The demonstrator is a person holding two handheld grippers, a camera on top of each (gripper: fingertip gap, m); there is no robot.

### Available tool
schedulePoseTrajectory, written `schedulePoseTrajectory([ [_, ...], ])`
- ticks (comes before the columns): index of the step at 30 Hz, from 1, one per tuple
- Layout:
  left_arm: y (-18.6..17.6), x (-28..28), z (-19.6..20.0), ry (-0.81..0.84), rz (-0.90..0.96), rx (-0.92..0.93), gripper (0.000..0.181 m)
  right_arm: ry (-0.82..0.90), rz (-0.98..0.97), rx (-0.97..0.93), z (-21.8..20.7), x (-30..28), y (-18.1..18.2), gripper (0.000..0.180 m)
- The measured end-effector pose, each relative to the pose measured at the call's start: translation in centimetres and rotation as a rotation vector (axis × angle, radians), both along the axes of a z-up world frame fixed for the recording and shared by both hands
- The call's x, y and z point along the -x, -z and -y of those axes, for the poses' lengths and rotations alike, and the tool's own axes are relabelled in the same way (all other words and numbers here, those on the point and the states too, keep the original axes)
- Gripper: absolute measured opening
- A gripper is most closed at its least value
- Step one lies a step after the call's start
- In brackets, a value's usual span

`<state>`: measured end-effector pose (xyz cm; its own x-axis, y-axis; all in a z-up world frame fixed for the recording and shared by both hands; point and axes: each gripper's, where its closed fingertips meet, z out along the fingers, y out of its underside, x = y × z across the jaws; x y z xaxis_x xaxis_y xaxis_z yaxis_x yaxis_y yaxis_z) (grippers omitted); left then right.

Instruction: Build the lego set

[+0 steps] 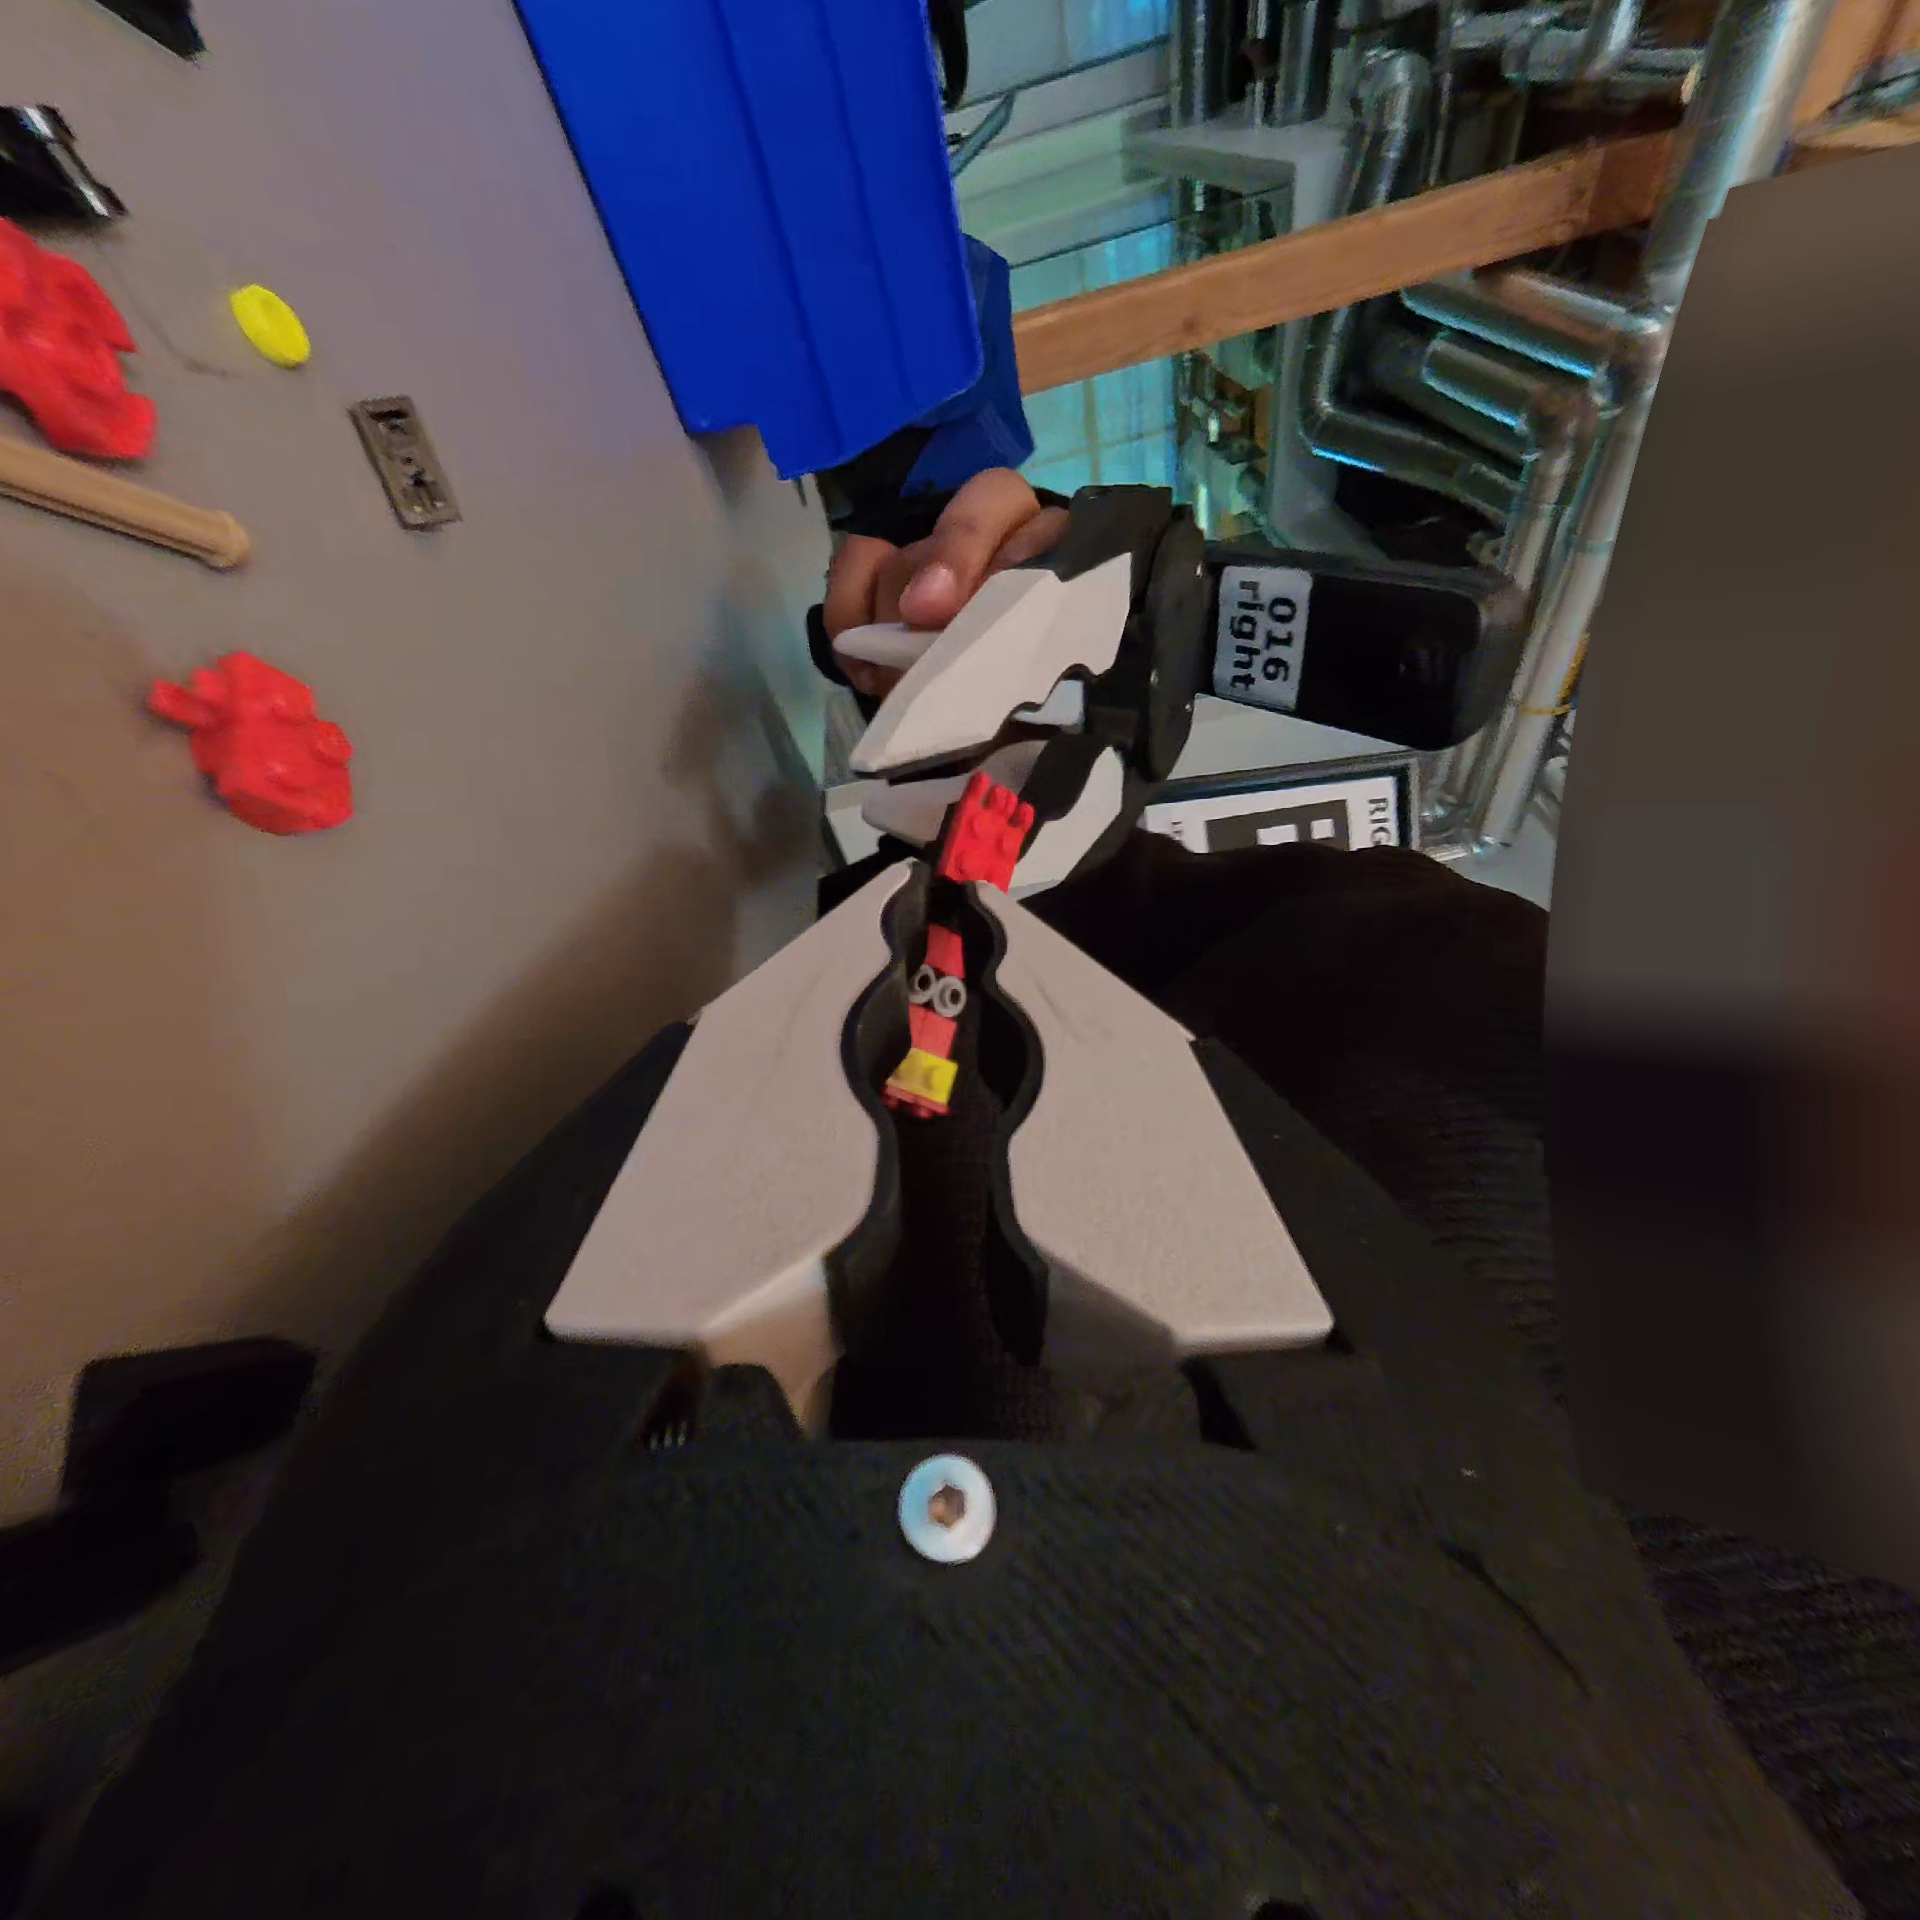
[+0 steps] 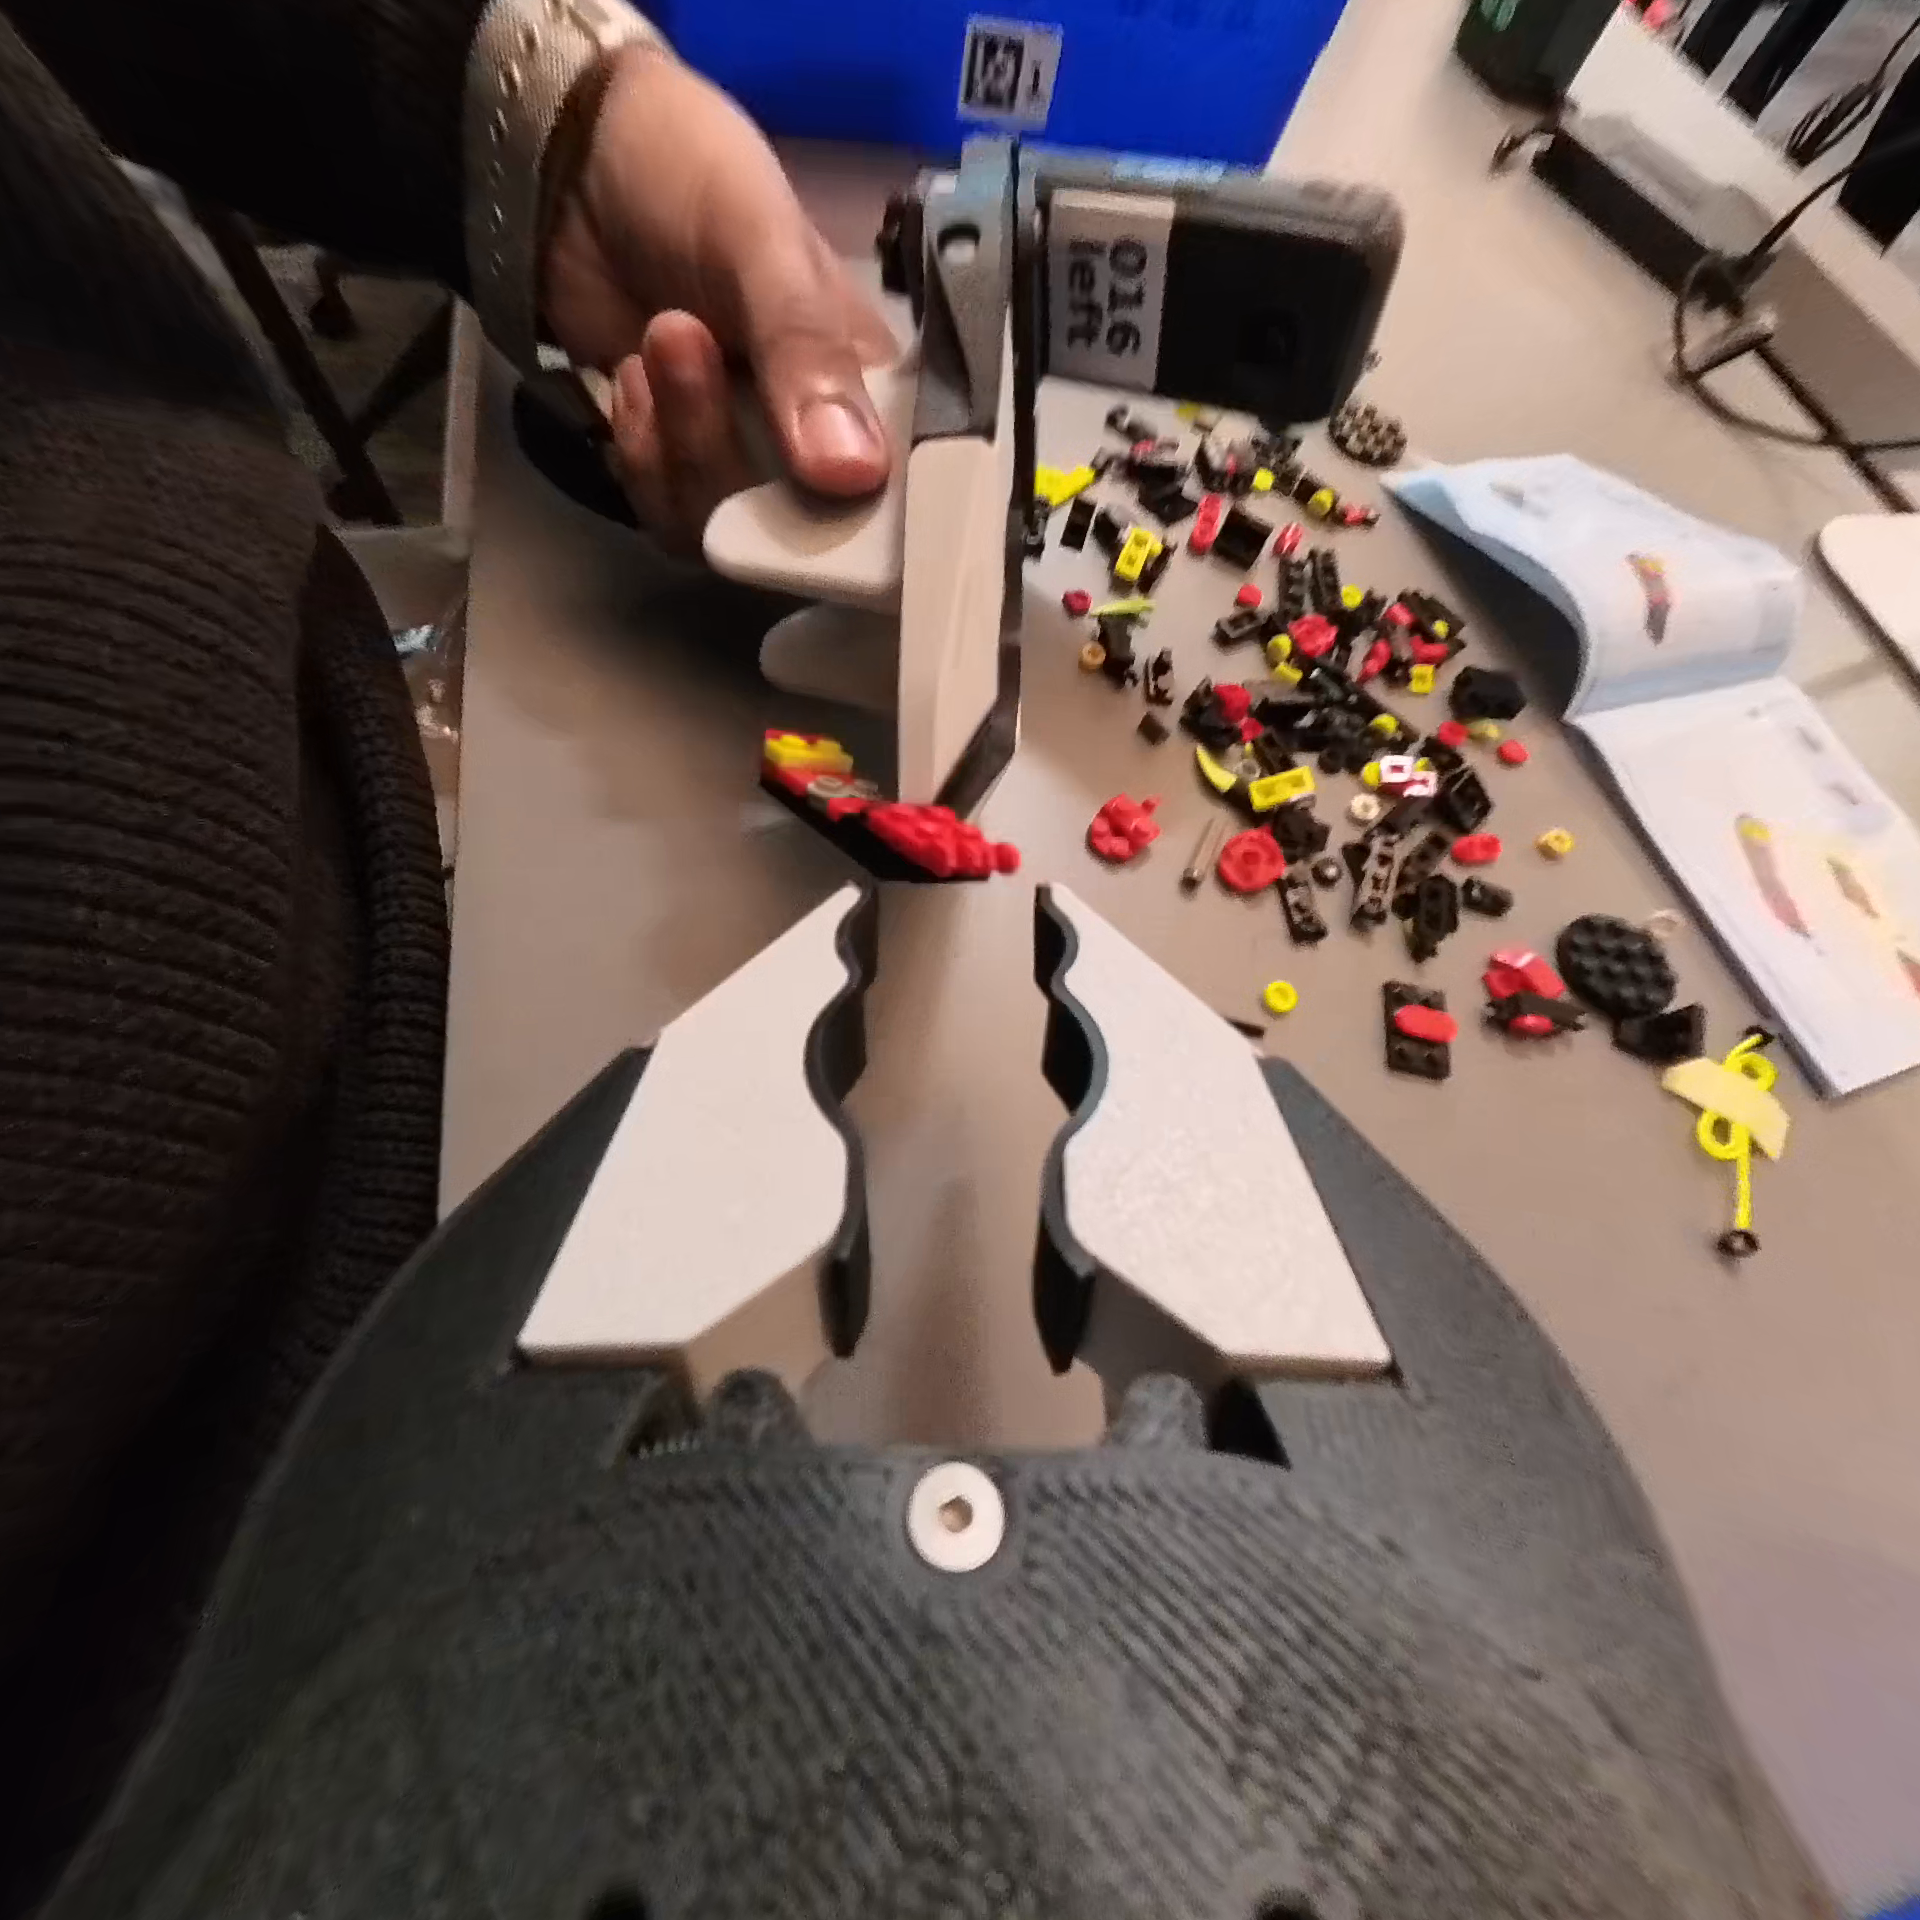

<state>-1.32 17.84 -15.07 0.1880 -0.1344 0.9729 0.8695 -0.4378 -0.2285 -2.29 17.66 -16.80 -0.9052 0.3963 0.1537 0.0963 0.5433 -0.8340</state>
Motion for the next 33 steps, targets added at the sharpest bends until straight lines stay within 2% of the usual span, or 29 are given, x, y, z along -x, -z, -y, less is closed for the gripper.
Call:
schedulePoseTrajectory([
  [5,1.6,0.0,0.1,0.018,-0.113,0.097,0.0,-0.023,0.051,-0.144,-0.3,-0.5,3.1,0.03],
  [9,4.7,0.1,0.4,0.048,-0.475,0.276,0.0,-0.02,0.061,-0.228,-0.8,-0.5,4.6,0.03],
  [13,4.9,0.7,0.5,0.05,-0.729,0.301,0.001,0.009,0.085,-0.222,-1.7,-0.2,4.5,0.032],
  [20,2.9,1.1,1.6,0.023,-0.773,0.215,0.025,0.034,0.128,-0.103,-1.1,-0.3,2.6,0.03],
  [25,3.8,1.5,3.3,0.017,-0.988,0.301,0.035,0.026,0.272,-0.007,-0.7,-0.9,2.5,0.046],
  [28,5.0,1.4,3.8,0.049,-1.063,0.335,0.037,0.022,0.255,0.007,-0.4,-0.4,2.2,0.035],
  [30,5.1,1.0,3.3,0.061,-1.026,0.314,0.037,0.01,0.242,0.01,0.2,-0.2,2.0,0.029],
  [33,5.5,0.5,2.8,0.081,-0.976,0.302,0.037,-0.017,0.269,-0.017,0.9,-0.5,2.7,0.029],
])
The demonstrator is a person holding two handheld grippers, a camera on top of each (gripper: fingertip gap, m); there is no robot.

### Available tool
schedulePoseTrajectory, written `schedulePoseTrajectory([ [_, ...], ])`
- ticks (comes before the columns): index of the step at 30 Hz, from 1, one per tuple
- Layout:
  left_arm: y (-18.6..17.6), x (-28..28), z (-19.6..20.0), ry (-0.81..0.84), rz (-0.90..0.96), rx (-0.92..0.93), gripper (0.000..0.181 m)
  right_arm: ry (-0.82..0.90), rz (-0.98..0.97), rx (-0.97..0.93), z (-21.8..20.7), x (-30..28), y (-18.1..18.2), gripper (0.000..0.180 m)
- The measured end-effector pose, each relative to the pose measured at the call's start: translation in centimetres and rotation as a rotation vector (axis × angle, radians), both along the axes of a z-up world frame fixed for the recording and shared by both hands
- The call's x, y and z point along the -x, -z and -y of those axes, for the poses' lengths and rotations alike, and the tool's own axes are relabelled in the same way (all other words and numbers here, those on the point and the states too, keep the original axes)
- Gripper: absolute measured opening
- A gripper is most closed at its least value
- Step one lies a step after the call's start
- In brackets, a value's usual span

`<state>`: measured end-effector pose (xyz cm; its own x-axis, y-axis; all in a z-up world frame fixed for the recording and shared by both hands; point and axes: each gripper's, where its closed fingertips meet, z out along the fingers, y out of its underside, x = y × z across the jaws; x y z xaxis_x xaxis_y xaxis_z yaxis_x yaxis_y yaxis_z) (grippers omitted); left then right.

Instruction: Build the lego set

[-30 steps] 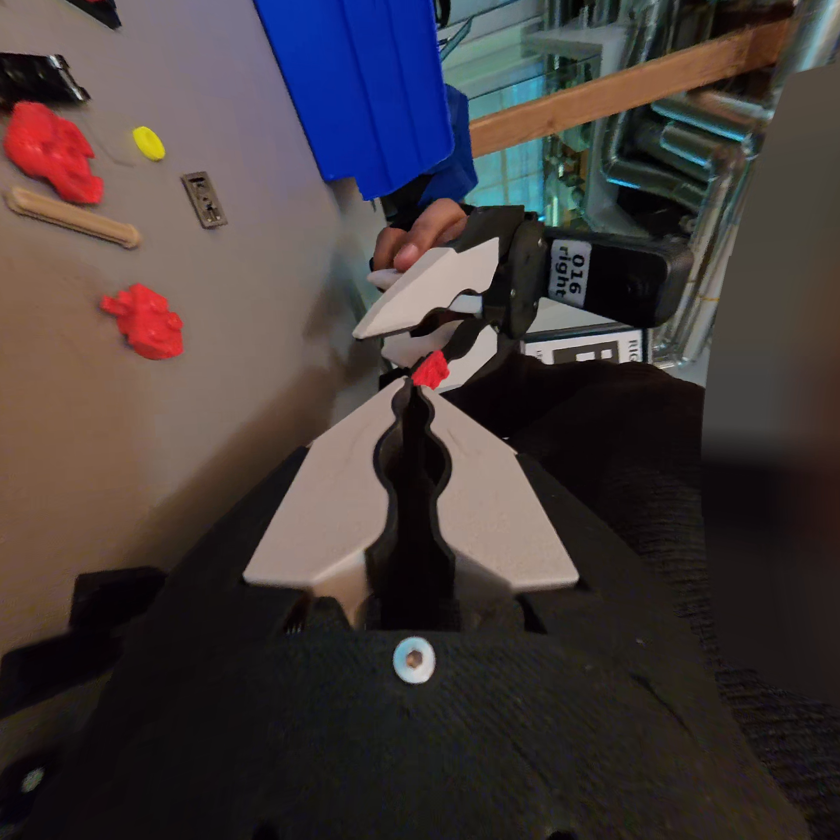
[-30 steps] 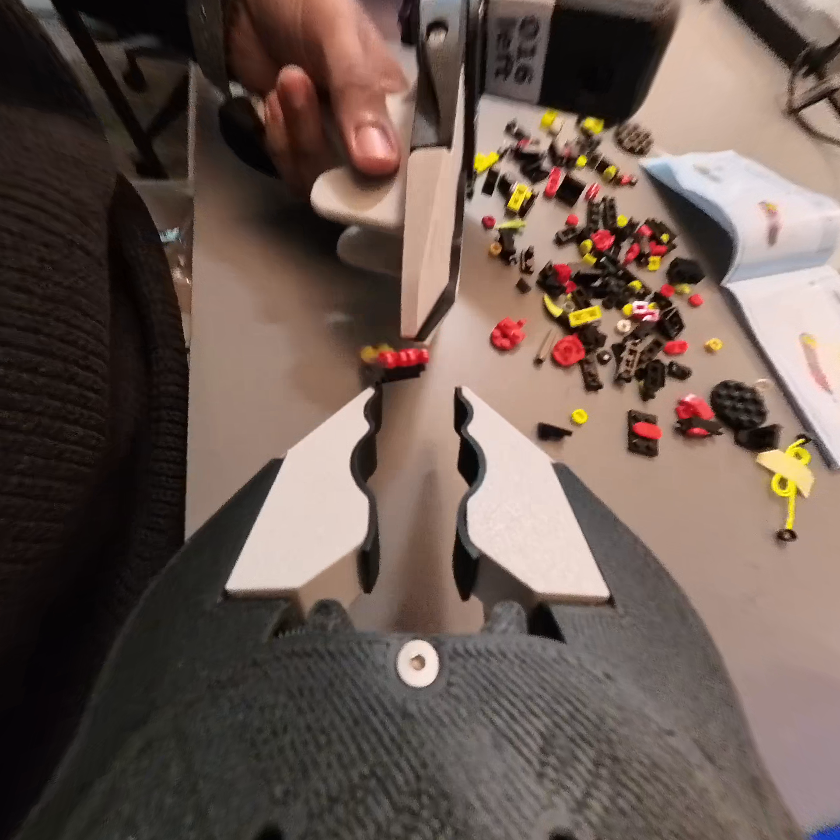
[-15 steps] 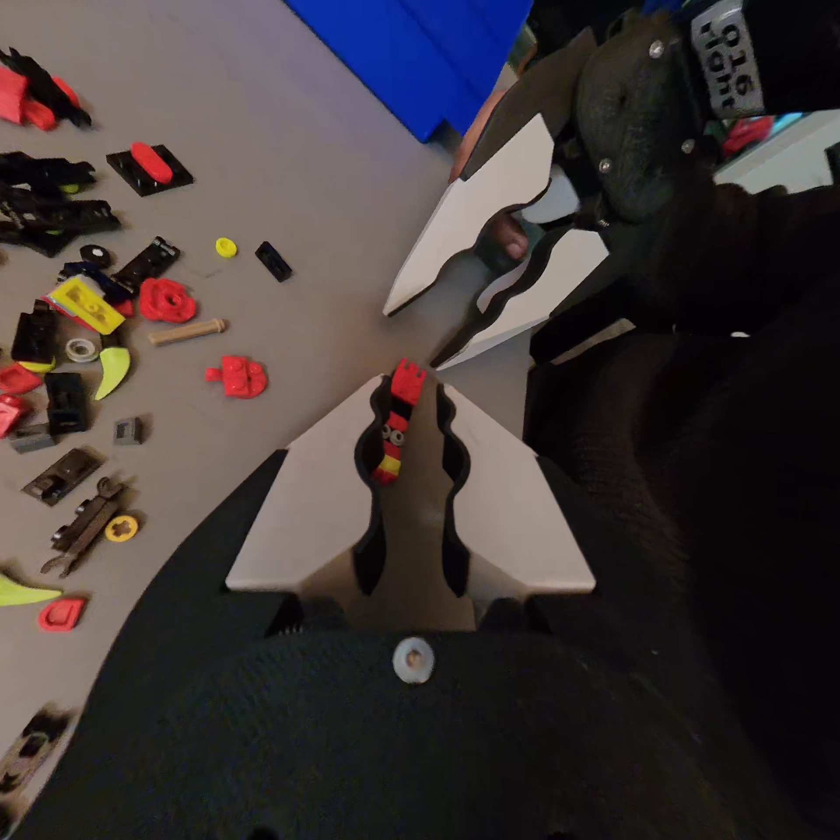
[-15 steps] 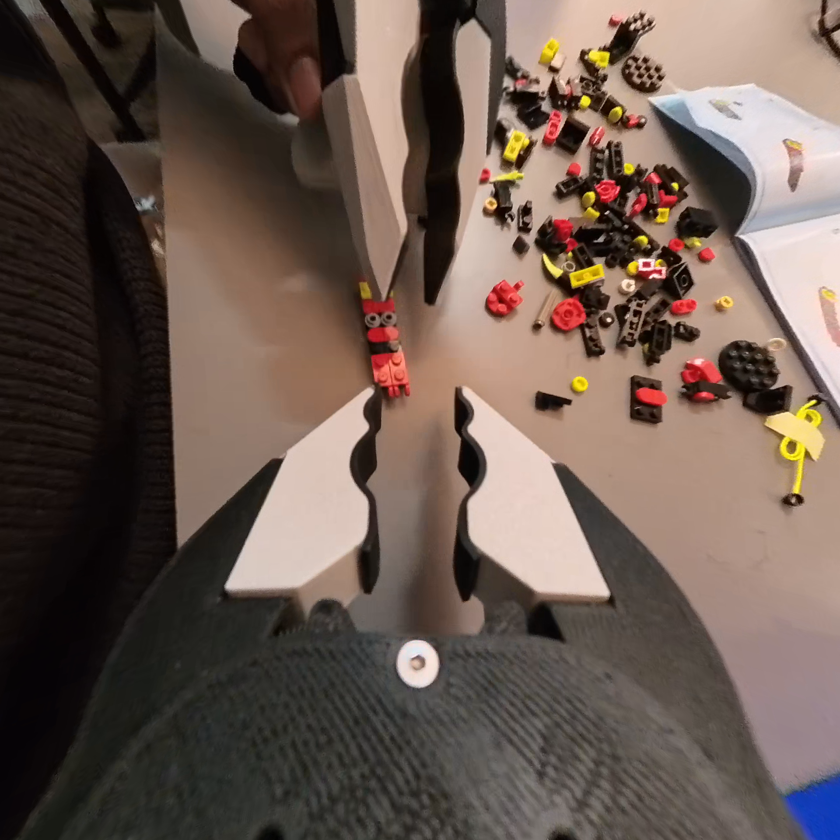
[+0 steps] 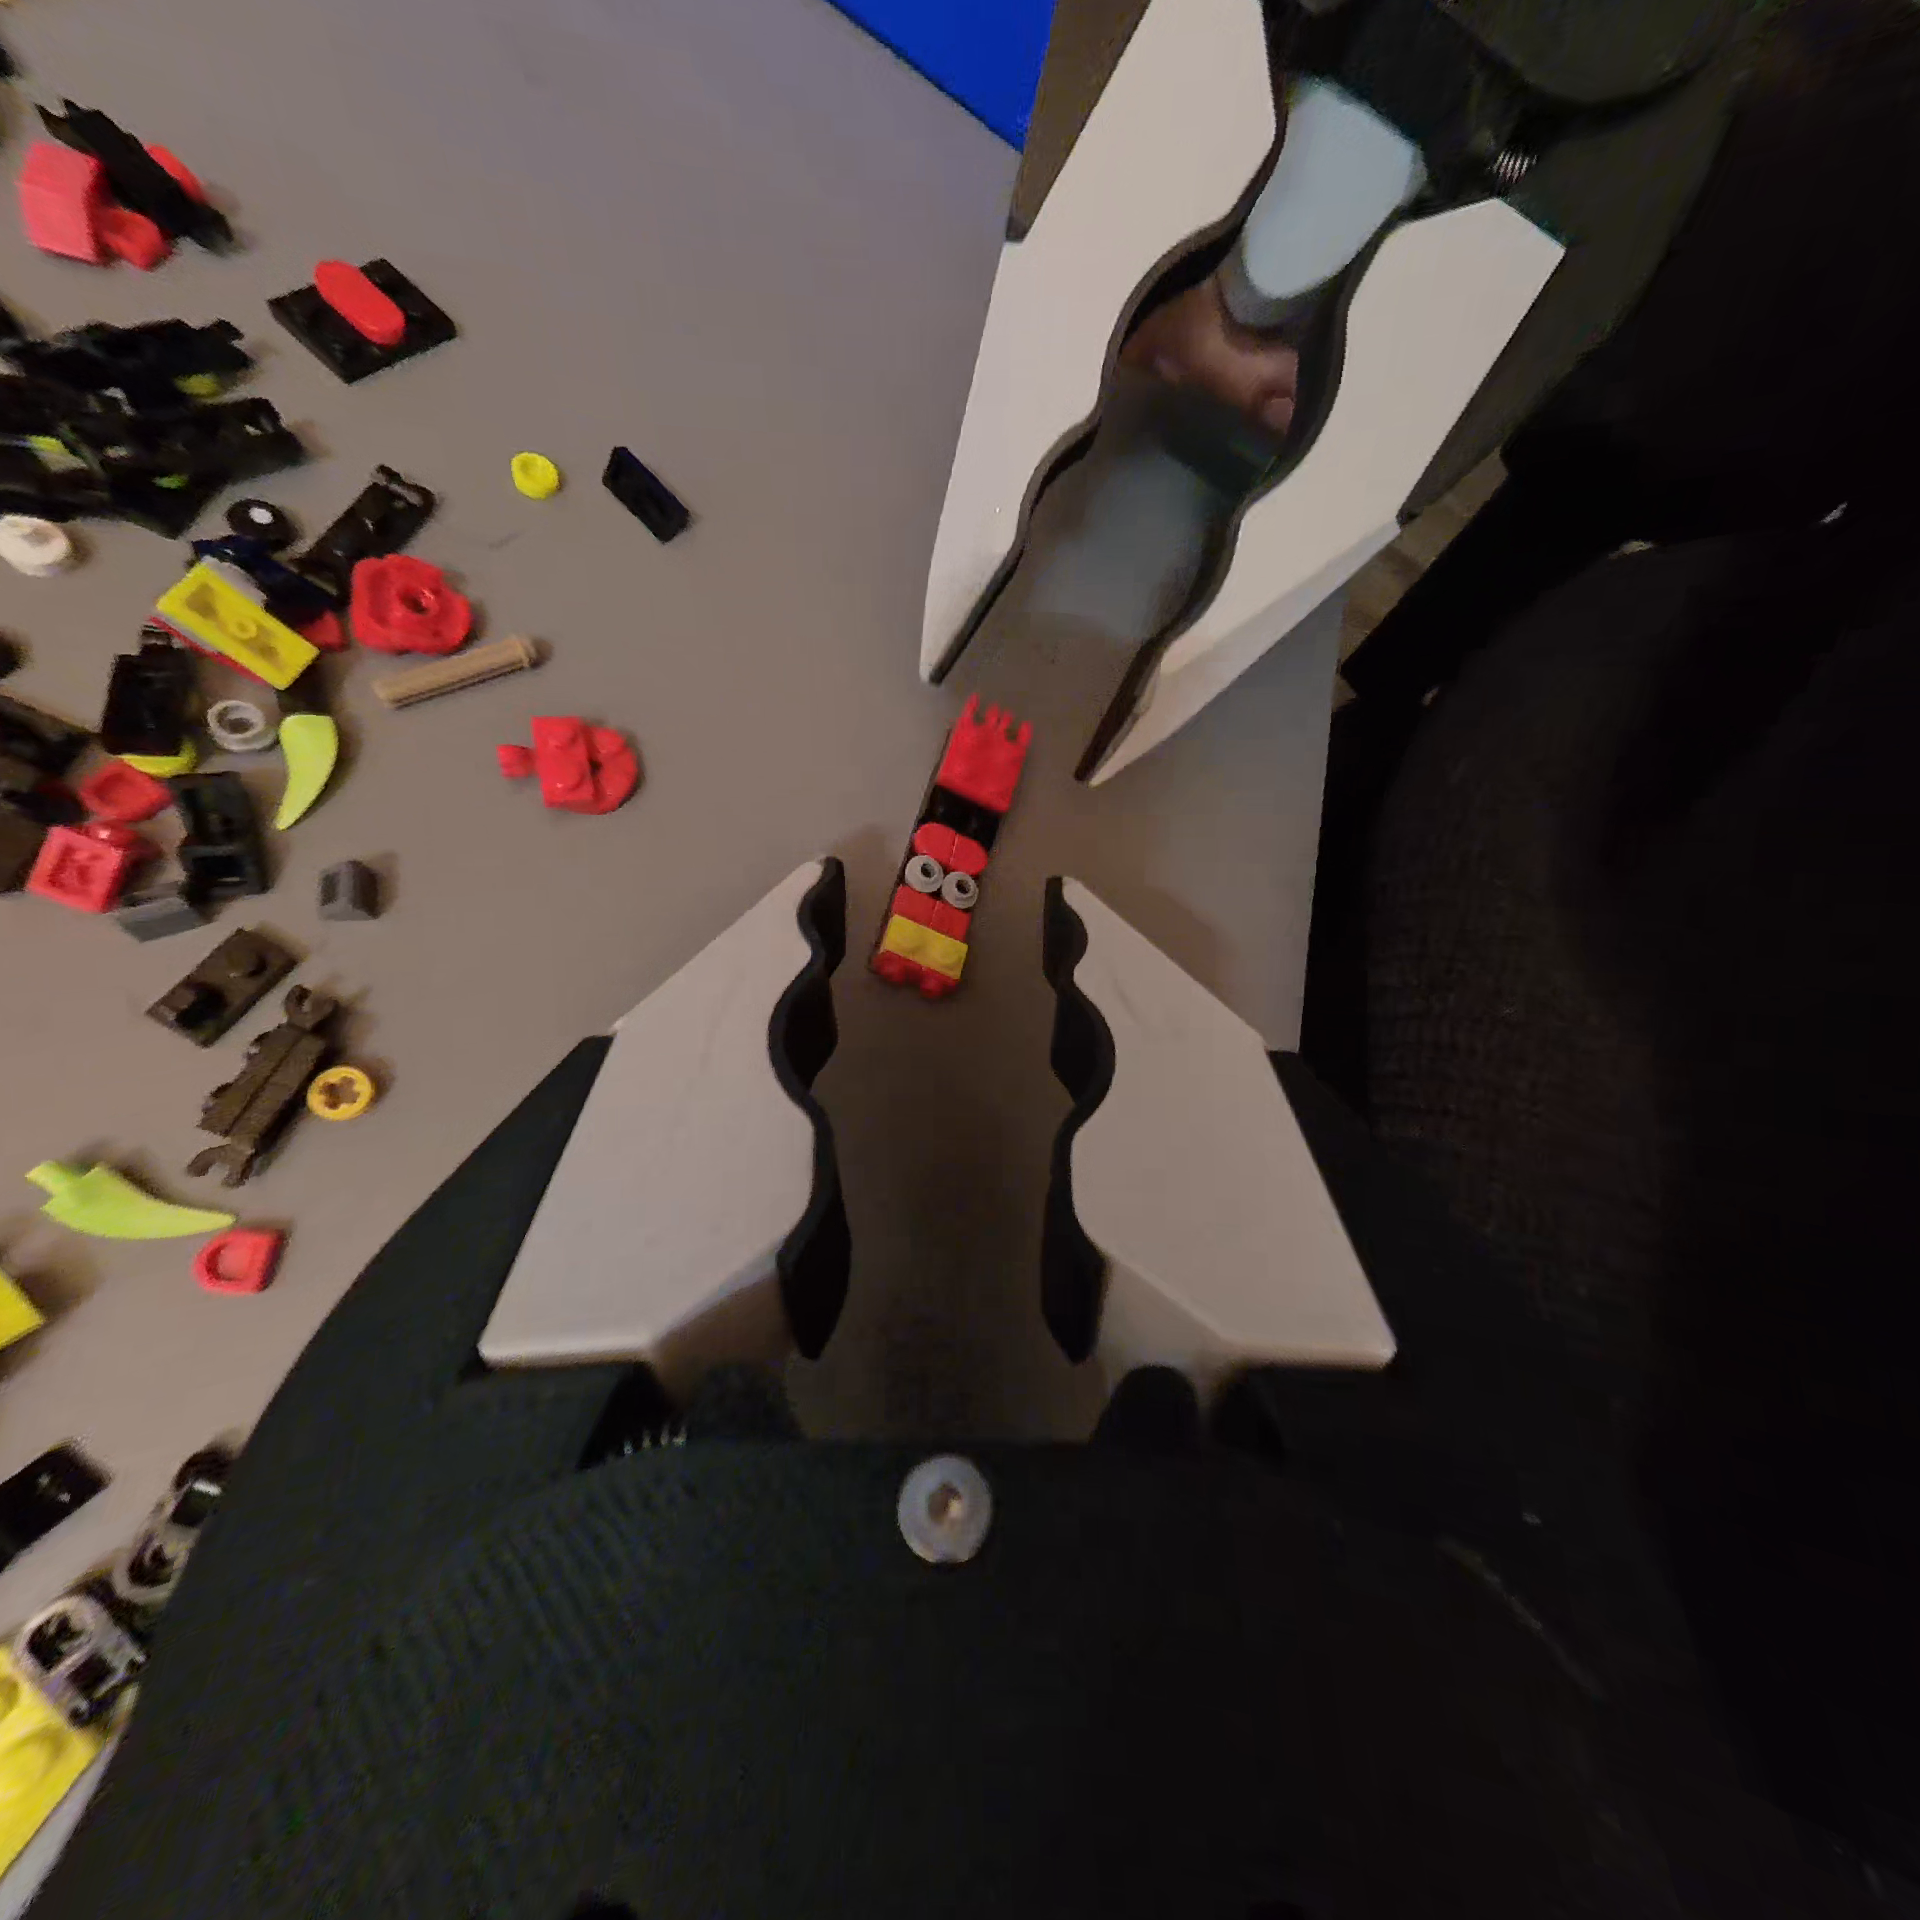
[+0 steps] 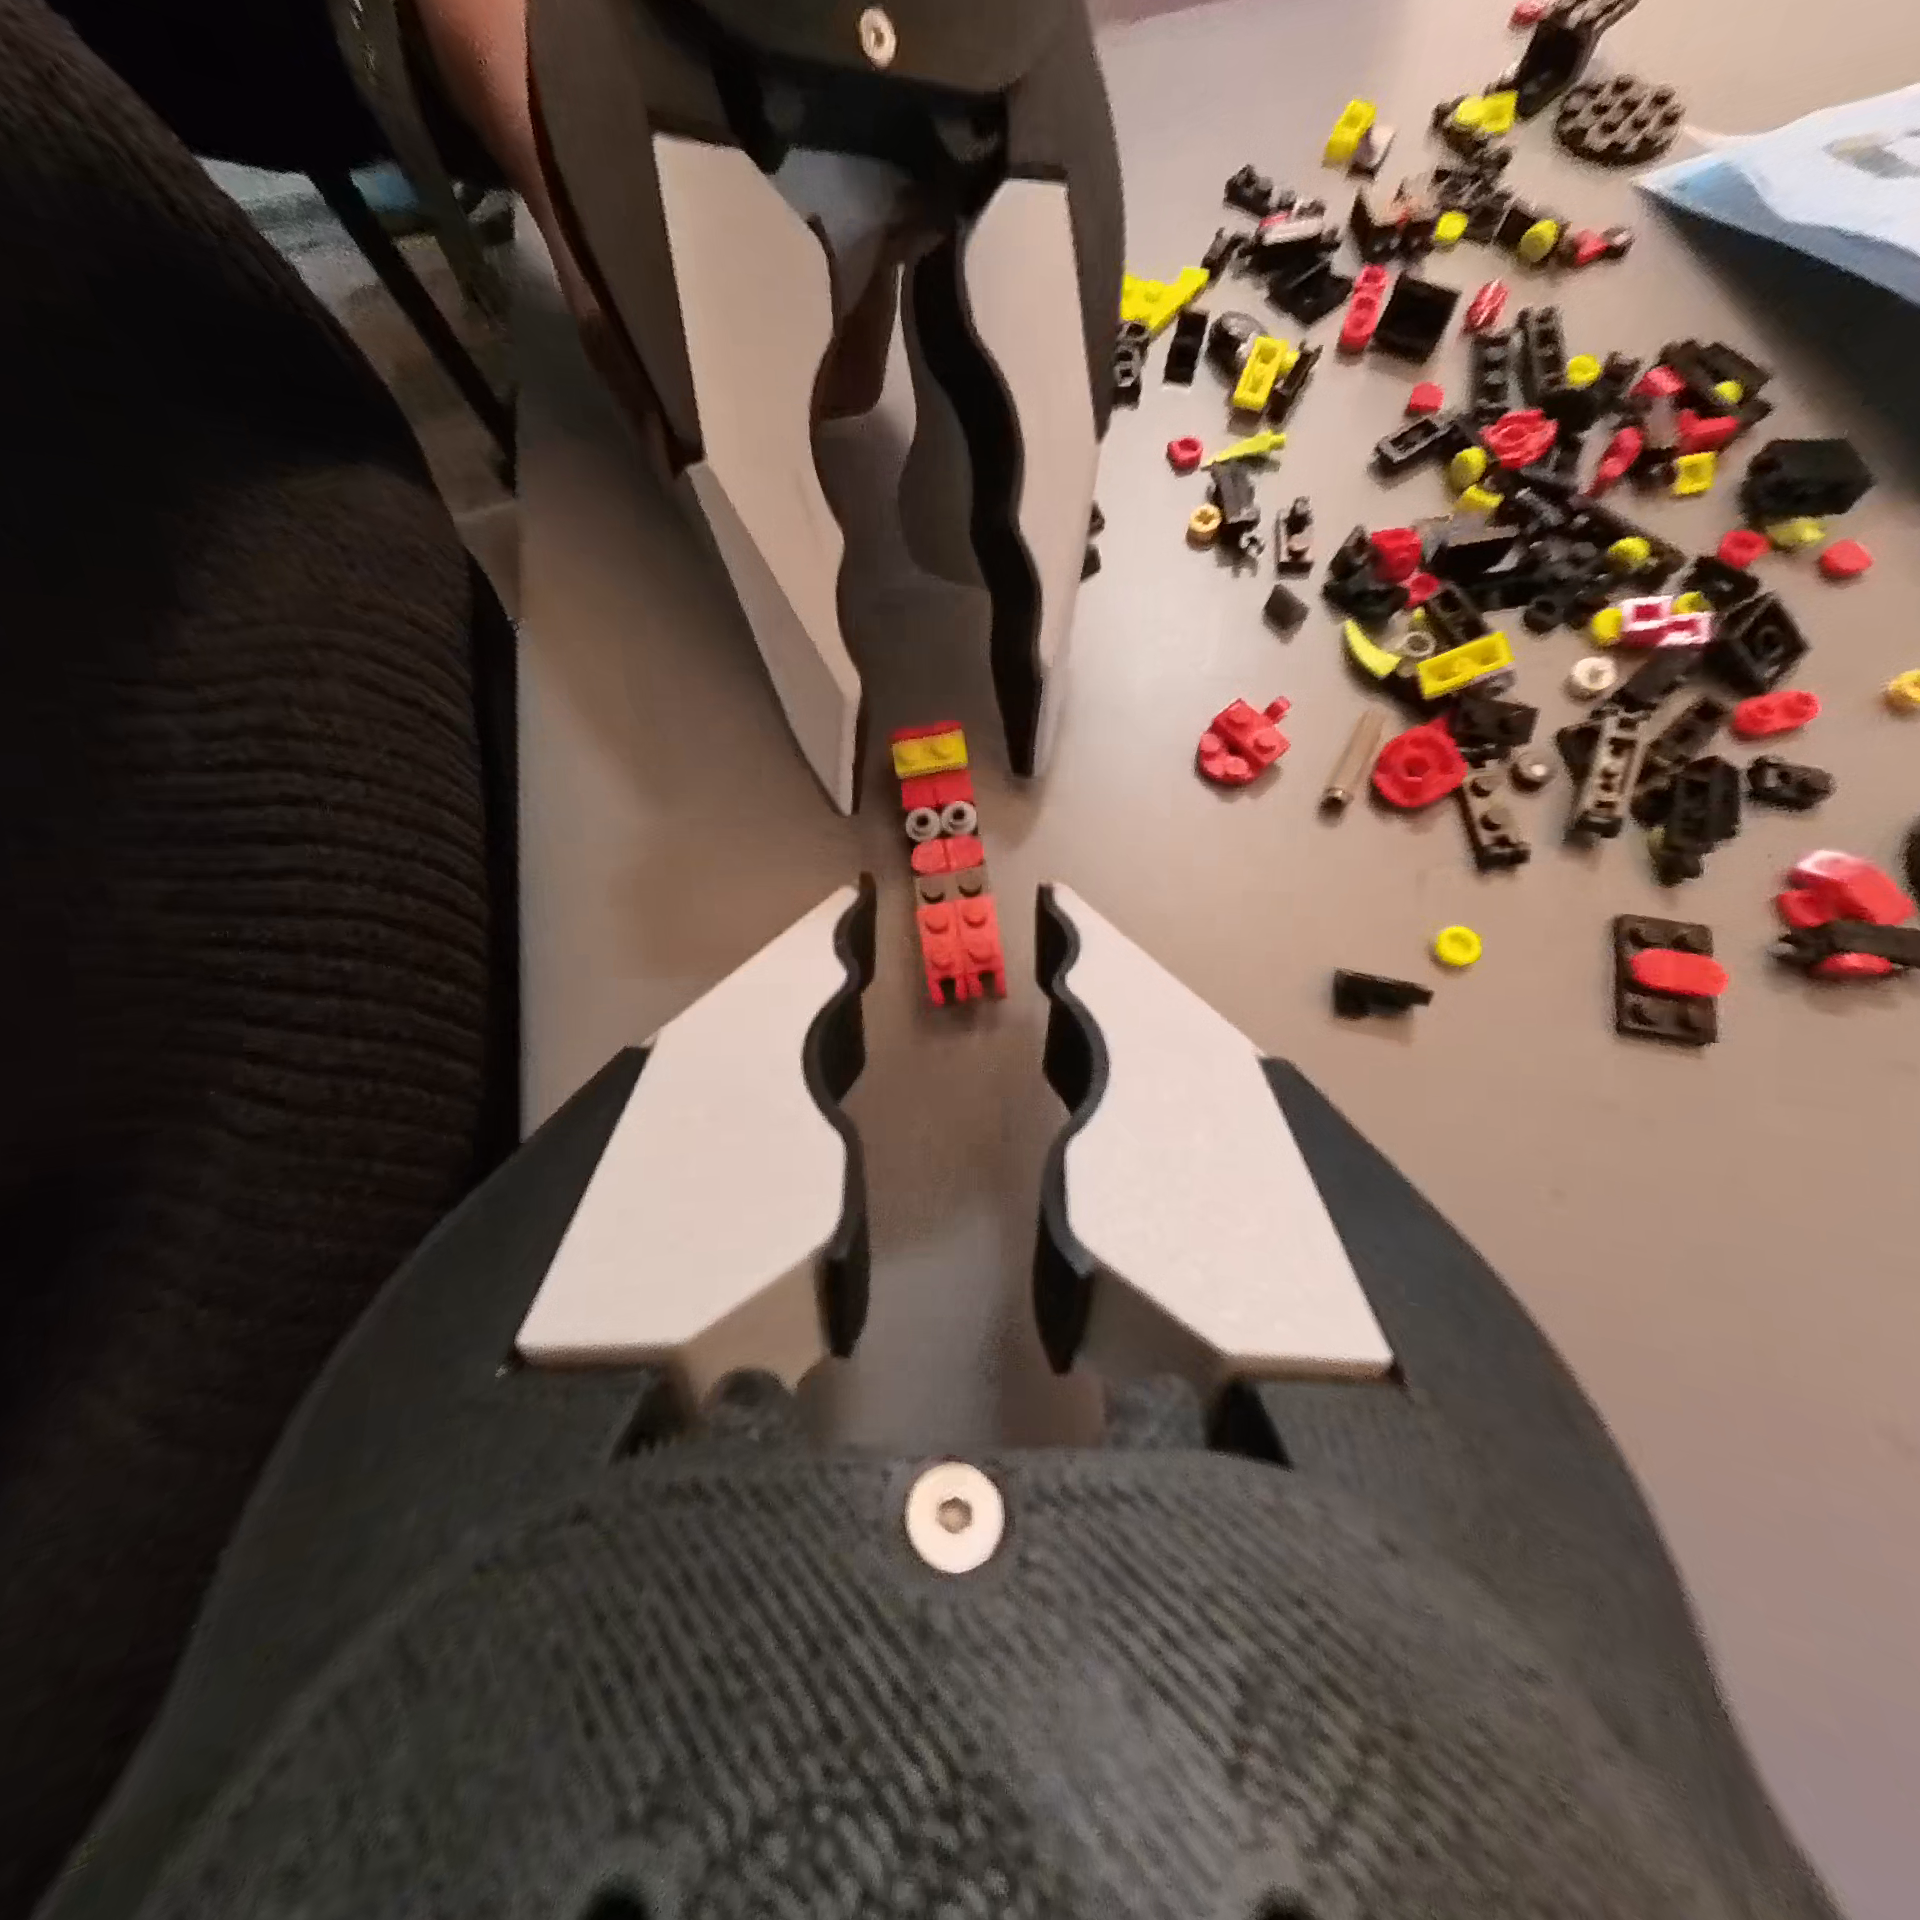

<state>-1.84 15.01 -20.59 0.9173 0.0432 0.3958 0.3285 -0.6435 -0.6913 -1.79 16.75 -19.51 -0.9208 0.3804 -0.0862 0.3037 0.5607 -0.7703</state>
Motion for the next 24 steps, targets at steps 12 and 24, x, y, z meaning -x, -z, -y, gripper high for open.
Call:
schedulePoseTrajectory([
  [12,0.5,-0.4,-0.4,0.01,0.02,0.005,0.033,-0.027,-0.01,-0.094,0.3,0.0,1.8,0.017],
  [24,0.6,-0.9,-0.8,0.018,0.023,0.011,0.028,-0.055,-0.037,-0.13,0.6,-0.5,1.7,0.014],
])
